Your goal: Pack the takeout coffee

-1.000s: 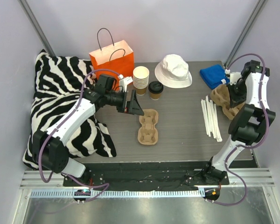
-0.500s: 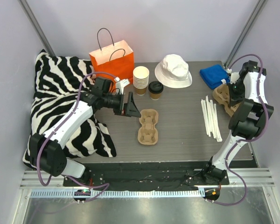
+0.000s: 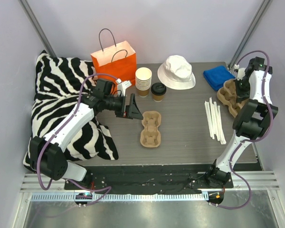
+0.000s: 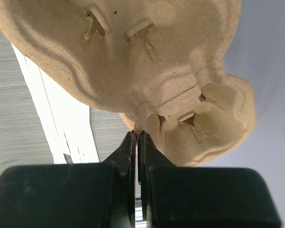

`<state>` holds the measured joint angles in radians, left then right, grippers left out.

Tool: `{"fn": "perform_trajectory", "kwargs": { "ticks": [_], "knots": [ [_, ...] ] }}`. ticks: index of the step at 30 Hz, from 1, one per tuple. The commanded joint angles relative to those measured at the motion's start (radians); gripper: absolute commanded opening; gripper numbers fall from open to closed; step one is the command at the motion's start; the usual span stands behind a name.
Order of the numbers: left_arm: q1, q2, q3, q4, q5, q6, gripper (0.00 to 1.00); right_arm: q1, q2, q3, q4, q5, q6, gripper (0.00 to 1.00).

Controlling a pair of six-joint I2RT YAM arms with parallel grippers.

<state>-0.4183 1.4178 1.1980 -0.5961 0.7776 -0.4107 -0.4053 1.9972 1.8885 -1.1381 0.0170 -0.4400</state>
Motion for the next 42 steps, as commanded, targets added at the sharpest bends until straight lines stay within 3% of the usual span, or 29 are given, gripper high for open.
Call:
{"fn": "perform_trajectory", "kwargs": {
  "ticks": [1, 9, 10, 11, 14, 17, 20, 23, 27, 30, 36, 42],
  "knots": [
    [0.004, -0.014, 0.005, 0.015, 0.002, 0.001, 1.0, 0.003, 0.017, 0.046, 0.009, 0.018, 0.011, 0.01],
    [0.004, -0.014, -0.023, 0.035, -0.012, -0.028, 1.0, 0.017, 0.046, 0.006, 0.011, 0.026, 0.021, 0.03],
    [0.006, -0.013, -0.029, 0.041, -0.015, -0.045, 1.0, 0.02, 0.046, 0.004, 0.009, 0.02, 0.026, 0.07],
    [0.006, -0.01, -0.041, 0.057, -0.024, -0.053, 1.0, 0.022, 0.046, 0.006, 0.008, 0.015, 0.027, 0.21],
    [0.004, -0.003, -0.064, 0.087, -0.084, -0.068, 1.0, 0.028, 0.037, 0.011, 0.003, -0.005, 0.037, 0.46],
    [-0.002, 0.007, -0.078, 0.116, -0.162, -0.065, 1.0, 0.036, 0.025, 0.021, -0.014, -0.003, 0.044, 0.55],
    [-0.031, 0.03, -0.072, 0.142, -0.234, -0.059, 0.98, 0.036, 0.011, 0.044, -0.037, -0.052, 0.056, 0.58],
    [-0.086, 0.07, -0.063, 0.166, -0.314, -0.05, 0.9, 0.036, -0.012, 0.087, -0.078, -0.11, 0.078, 0.63],
    [-0.187, 0.17, -0.041, 0.205, -0.409, -0.028, 0.69, 0.039, -0.055, 0.112, -0.121, -0.227, 0.109, 0.7],
    [-0.247, 0.256, -0.009, 0.202, -0.457, -0.013, 0.63, 0.048, -0.098, 0.069, -0.127, -0.274, 0.127, 0.72],
    [-0.28, 0.329, 0.021, 0.171, -0.501, 0.001, 0.53, 0.051, -0.173, -0.006, -0.127, -0.325, 0.142, 0.73],
    [-0.283, 0.317, 0.025, 0.147, -0.518, 0.021, 0.51, 0.06, -0.186, -0.006, -0.141, -0.356, 0.15, 0.73]
  ]
}}
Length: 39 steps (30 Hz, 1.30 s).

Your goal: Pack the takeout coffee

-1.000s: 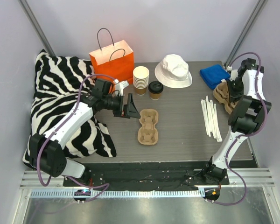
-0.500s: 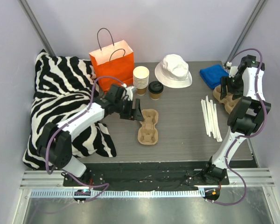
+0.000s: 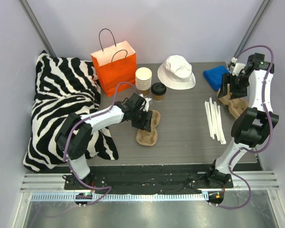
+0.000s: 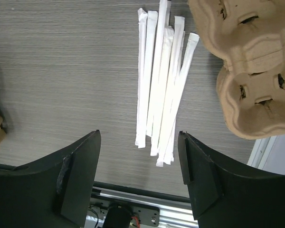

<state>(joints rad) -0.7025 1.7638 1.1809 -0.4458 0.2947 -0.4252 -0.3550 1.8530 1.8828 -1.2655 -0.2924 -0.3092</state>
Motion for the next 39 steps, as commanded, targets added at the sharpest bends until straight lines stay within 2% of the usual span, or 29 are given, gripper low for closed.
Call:
{"fn": "perform_trajectory", "kwargs": {
  "ticks": [1, 5, 10, 17, 22, 28, 38, 39],
  "knots": [
    [-0.002, -0.036, 0.045, -0.007, -0.034, 0.039, 0.51, 0.01, -0.043, -0.002, -0.017, -0.048, 0.019, 0.73],
    [-0.005, -0.107, 0.031, -0.016, -0.052, 0.057, 0.51, 0.013, -0.046, -0.002, -0.026, -0.07, 0.018, 0.73],
    [0.006, -0.173, 0.005, -0.053, -0.088, 0.098, 0.6, 0.024, -0.052, -0.004, -0.037, -0.086, 0.013, 0.73],
    [0.034, -0.098, 0.003, -0.114, -0.082, 0.18, 0.66, 0.042, -0.06, -0.007, -0.051, -0.105, 0.012, 0.74],
    [0.034, -0.052, 0.003, -0.114, -0.074, 0.197, 0.64, 0.053, -0.061, -0.007, -0.058, -0.111, 0.012, 0.74],
    [0.034, -0.043, 0.0, -0.134, -0.06, 0.224, 0.51, 0.068, -0.06, -0.002, -0.06, -0.113, 0.018, 0.74],
    [0.096, -0.161, -0.11, -0.26, -0.029, 0.328, 0.0, 0.076, -0.06, -0.01, -0.057, -0.128, 0.024, 0.74],
    [0.116, -0.171, -0.122, -0.274, -0.025, 0.335, 0.0, 0.076, -0.061, -0.011, -0.054, -0.131, 0.025, 0.74]
  ]
}}
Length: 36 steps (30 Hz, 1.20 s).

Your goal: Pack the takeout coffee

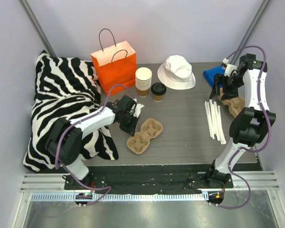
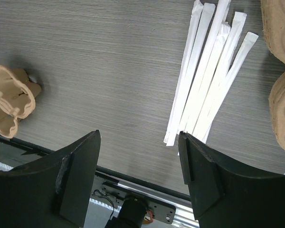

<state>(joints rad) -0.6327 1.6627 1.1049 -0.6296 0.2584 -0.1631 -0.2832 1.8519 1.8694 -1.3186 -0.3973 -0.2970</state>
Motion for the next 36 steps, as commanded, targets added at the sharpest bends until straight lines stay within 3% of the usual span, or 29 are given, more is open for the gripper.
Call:
{"fn": "perform_trajectory", "kwargs": {
  "ticks": [1, 8, 15, 16, 18, 19, 22, 26, 27, 30, 32, 36],
  "knots": [
    [0.057, -0.095, -0.05, -0.099, 0.016, 0.086, 0.0, 0.004, -0.06, 0.002, 0.001, -0.029, 0.013, 0.74],
    [0.148, -0.184, -0.065, -0.183, -0.011, 0.149, 0.0, 0.009, -0.079, -0.036, 0.022, -0.046, 0.013, 0.74],
    [0.189, -0.095, -0.022, -0.246, -0.012, 0.158, 0.0, 0.026, -0.094, -0.065, 0.028, -0.061, 0.009, 0.75],
    [0.191, -0.087, -0.013, -0.26, -0.005, 0.178, 0.12, 0.029, -0.094, -0.065, 0.024, -0.061, 0.006, 0.76],
    [0.205, -0.087, 0.006, -0.297, 0.016, 0.203, 0.27, 0.029, -0.1, -0.062, 0.012, -0.064, -0.011, 0.79],
    [0.217, -0.099, 0.013, -0.301, 0.033, 0.212, 0.43, 0.03, -0.102, -0.061, 0.007, -0.066, -0.016, 0.8],
    [0.307, -0.164, 0.09, -0.324, 0.143, 0.238, 0.69, 0.03, -0.109, -0.059, -0.004, -0.078, -0.025, 0.83],
    [0.376, -0.189, 0.352, -0.369, 0.232, 0.298, 0.78, 0.032, -0.112, -0.056, -0.014, -0.097, -0.033, 0.87],
    [0.381, -0.187, 0.475, -0.374, 0.222, 0.316, 0.79, 0.032, -0.114, -0.055, -0.016, -0.104, -0.033, 0.87],
    [0.406, -0.181, 0.623, -0.246, 0.112, 0.372, 0.86, 0.036, -0.114, -0.05, -0.014, -0.112, -0.031, 0.88],
    [0.453, -0.167, 0.648, -0.091, 0.033, 0.381, 0.88, 0.036, -0.115, -0.046, -0.021, -0.118, -0.03, 0.89],
    [0.504, -0.109, 0.662, 0.085, 0.051, 0.444, 0.91, 0.036, -0.122, -0.045, -0.024, -0.123, -0.025, 0.9]
  ]
}}
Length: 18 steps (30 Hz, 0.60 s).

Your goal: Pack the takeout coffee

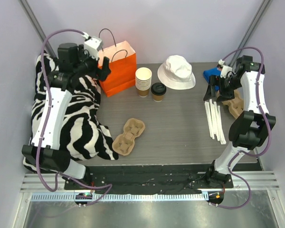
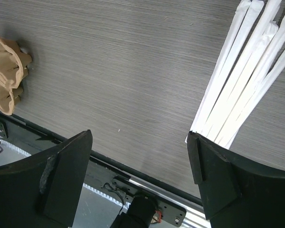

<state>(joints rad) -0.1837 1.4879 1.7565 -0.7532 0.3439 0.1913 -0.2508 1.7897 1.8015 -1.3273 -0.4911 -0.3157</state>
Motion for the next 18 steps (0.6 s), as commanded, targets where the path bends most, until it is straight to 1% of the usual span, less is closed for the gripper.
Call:
{"fn": "perform_trajectory", "kwargs": {
  "ticks": [1, 2, 5, 8, 11, 13, 14, 15, 17, 18],
  "knots": [
    [0.058, 0.081, 0.023, 0.216, -0.007, 0.118, 0.91, 0.004, -0.061, 0.024, -0.016, -0.033, -0.006, 0.9],
    [0.058, 0.122, 0.043, 0.222, 0.001, 0.176, 0.91, 0.005, -0.062, 0.022, -0.015, -0.033, -0.005, 0.91],
    [0.058, 0.178, 0.069, 0.228, 0.033, 0.276, 0.9, 0.005, -0.062, 0.021, -0.019, -0.037, -0.003, 0.92],
    [0.07, 0.228, 0.067, 0.308, 0.053, 0.306, 0.89, 0.004, -0.065, 0.01, -0.023, -0.035, 0.001, 0.92],
    [0.072, 0.287, 0.104, 0.334, 0.072, 0.338, 0.89, 0.004, -0.075, -0.007, -0.024, -0.029, 0.001, 0.92],
    [0.072, 0.342, 0.127, 0.33, 0.06, 0.362, 0.88, 0.004, -0.078, -0.016, -0.023, -0.029, 0.0, 0.92],
    [0.073, 0.36, 0.156, 0.316, 0.05, 0.372, 0.86, 0.004, -0.079, -0.021, -0.023, -0.027, 0.0, 0.93],
    [0.073, 0.38, 0.17, 0.299, 0.04, 0.402, 0.81, 0.004, -0.079, -0.024, -0.021, -0.027, 0.0, 0.93],
    [0.073, 0.426, 0.204, 0.25, 0.037, 0.424, 0.75, 0.004, -0.079, -0.028, -0.021, -0.026, 0.001, 0.93],
    [0.072, 0.439, 0.21, 0.238, 0.037, 0.434, 0.69, 0.005, -0.079, -0.028, -0.021, -0.021, 0.001, 0.93]
  ]
}}
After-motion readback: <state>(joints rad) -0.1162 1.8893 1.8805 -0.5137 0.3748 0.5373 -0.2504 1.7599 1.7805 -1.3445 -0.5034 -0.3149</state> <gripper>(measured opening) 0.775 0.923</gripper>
